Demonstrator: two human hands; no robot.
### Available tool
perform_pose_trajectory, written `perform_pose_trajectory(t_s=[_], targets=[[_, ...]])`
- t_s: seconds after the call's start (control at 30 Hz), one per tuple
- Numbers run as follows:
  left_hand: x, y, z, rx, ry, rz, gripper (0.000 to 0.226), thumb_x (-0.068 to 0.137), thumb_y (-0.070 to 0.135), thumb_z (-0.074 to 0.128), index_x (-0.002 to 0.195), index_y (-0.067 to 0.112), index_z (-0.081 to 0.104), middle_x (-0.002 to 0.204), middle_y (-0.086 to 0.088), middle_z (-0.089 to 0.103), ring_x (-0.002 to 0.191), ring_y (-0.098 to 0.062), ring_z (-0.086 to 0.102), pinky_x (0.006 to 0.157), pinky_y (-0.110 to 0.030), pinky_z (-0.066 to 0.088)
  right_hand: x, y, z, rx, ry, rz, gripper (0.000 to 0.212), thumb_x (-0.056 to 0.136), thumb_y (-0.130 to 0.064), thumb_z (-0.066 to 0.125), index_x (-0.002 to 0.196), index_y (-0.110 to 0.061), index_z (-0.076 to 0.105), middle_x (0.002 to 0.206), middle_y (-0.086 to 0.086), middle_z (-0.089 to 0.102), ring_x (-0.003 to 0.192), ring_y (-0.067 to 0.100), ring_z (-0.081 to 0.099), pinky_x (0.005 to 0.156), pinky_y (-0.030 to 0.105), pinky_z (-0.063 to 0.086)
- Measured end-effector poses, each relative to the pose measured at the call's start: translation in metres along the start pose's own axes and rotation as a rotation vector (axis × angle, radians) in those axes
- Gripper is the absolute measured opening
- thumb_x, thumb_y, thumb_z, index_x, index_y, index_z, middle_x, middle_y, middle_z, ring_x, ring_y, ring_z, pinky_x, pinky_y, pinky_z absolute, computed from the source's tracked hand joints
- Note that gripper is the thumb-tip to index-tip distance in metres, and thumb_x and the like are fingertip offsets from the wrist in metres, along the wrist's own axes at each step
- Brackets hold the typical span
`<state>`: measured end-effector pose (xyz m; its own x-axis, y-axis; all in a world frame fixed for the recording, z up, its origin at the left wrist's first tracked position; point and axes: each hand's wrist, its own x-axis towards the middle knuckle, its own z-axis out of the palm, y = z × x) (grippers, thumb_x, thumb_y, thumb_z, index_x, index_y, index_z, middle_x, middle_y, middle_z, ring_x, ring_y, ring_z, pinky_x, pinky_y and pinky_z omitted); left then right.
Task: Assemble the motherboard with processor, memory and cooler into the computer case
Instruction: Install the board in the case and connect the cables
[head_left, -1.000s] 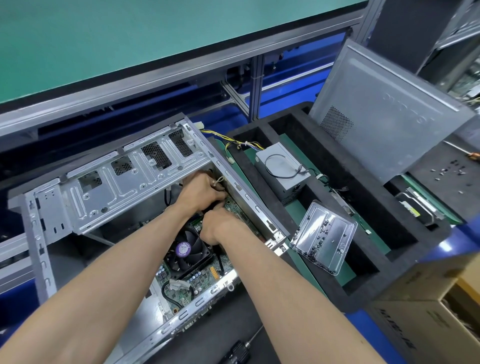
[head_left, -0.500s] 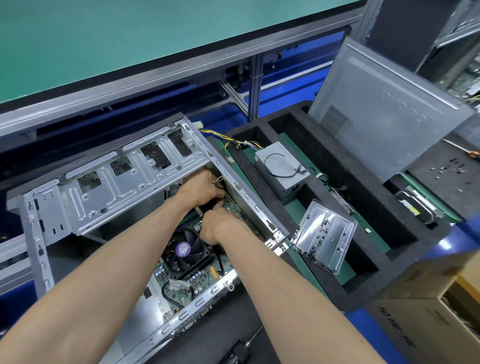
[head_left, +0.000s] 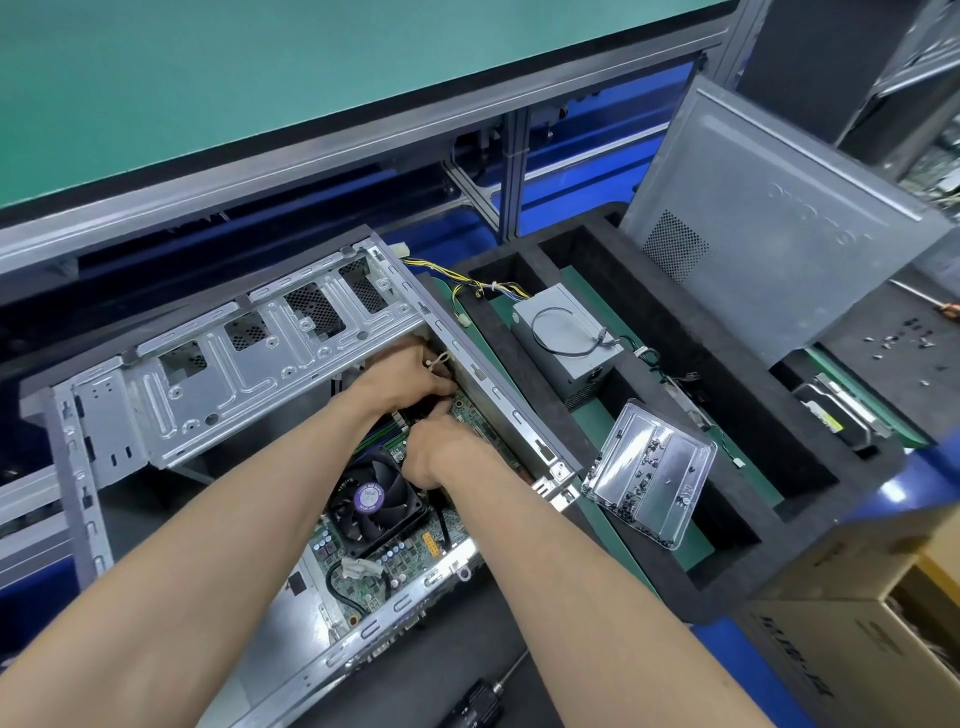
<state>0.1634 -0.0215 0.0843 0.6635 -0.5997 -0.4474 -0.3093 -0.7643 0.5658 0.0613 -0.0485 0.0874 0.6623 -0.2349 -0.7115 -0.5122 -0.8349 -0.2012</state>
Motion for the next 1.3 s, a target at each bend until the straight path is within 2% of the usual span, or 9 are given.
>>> perform_pose_trajectory(t_s=[0.17,0.3,0.47,0.6,0.8,1.0,1.1,1.17,1.3], targets=[[-0.001,0.004,-0.001,0.051,0.015,0.027,0.015,0.079,0.022,0.08,0.077,0.015,0.067,0.072,0.004,0.066,0.066,-0.012,0.055,0.053,-0.025,0.037,-0.001,-0.001,-0.001,-0.041,0.002,-0.016,0.06,0.099,-0.015,0.048,0.152,0.007,0.028,0.162,0.033,0.005,0.133,0.047,0.045,0.103,0.056,0.049],[-0.002,0.01,0.0,0.101,0.038,0.045,0.033,0.078,0.019,0.08,0.064,0.02,0.05,0.059,0.01,0.053,0.057,-0.01,0.049,0.047,-0.025,0.03,-0.001,-0.001,-0.001,-0.039,0.0,-0.014,0.056,0.098,-0.014,0.048,0.148,0.007,0.034,0.161,0.031,0.015,0.129,0.046,0.048,0.102,0.055,0.05],[0.0,0.011,-0.003,0.149,0.013,0.047,0.028,0.081,0.024,0.081,0.077,0.018,0.053,0.072,0.007,0.06,0.065,-0.011,0.056,0.053,-0.027,0.036,-0.003,-0.001,-0.002,-0.025,-0.002,-0.014,0.056,0.098,-0.013,0.048,0.148,0.008,0.034,0.161,0.03,0.015,0.128,0.045,0.05,0.101,0.054,0.051],[0.001,0.011,-0.004,0.151,-0.01,0.052,0.034,0.081,0.025,0.081,0.106,0.011,0.062,0.097,-0.002,0.071,0.089,-0.021,0.065,0.079,-0.036,0.052,-0.005,-0.001,-0.003,-0.05,-0.01,-0.022,0.057,0.099,-0.011,0.046,0.15,0.008,0.032,0.163,0.031,0.005,0.129,0.047,0.048,0.102,0.057,0.05],[0.002,0.009,-0.004,0.131,-0.015,0.064,0.026,0.083,0.022,0.079,0.098,0.011,0.061,0.086,0.002,0.066,0.079,-0.017,0.059,0.059,-0.026,0.039,-0.005,-0.001,-0.002,-0.053,-0.018,-0.022,0.063,0.1,-0.013,0.046,0.154,0.007,0.023,0.163,0.032,-0.006,0.134,0.049,0.043,0.104,0.058,0.048],[-0.004,0.01,-0.006,0.106,-0.01,0.081,0.026,0.086,0.024,0.077,0.098,0.004,0.065,0.087,-0.004,0.068,0.076,-0.02,0.059,0.061,-0.031,0.042,-0.008,0.0,-0.005,-0.02,-0.022,-0.011,0.067,0.1,-0.013,0.047,0.155,0.009,0.016,0.164,0.03,-0.009,0.137,0.049,0.041,0.106,0.056,0.046],[-0.013,0.005,-0.007,0.062,0.038,0.026,0.025,0.091,0.037,0.071,0.096,0.013,0.069,0.077,0.001,0.066,0.066,-0.015,0.055,0.058,-0.03,0.036,-0.008,0.0,-0.004,-0.004,-0.02,-0.015,0.069,0.1,-0.012,0.047,0.155,0.01,0.013,0.165,0.03,-0.004,0.138,0.049,0.04,0.107,0.056,0.046],[-0.022,-0.004,-0.007,-0.004,0.107,-0.013,0.021,0.092,0.044,0.067,0.095,0.024,0.072,0.07,0.009,0.062,0.06,-0.009,0.052,0.055,-0.029,0.035,-0.008,0.001,-0.004,0.021,-0.014,-0.004,0.074,0.1,-0.013,0.048,0.155,0.011,0.004,0.164,0.03,0.007,0.136,0.048,0.042,0.105,0.056,0.047],[-0.045,-0.027,-0.009,-0.138,0.221,-0.052,0.012,0.091,0.049,0.065,0.097,0.039,0.071,0.088,0.024,0.065,0.081,0.001,0.058,0.066,-0.016,0.041,-0.008,0.001,-0.004,0.026,-0.016,-0.008,0.076,0.1,-0.011,0.047,0.155,0.011,-0.003,0.164,0.031,0.007,0.135,0.048,0.042,0.103,0.055,0.049]])
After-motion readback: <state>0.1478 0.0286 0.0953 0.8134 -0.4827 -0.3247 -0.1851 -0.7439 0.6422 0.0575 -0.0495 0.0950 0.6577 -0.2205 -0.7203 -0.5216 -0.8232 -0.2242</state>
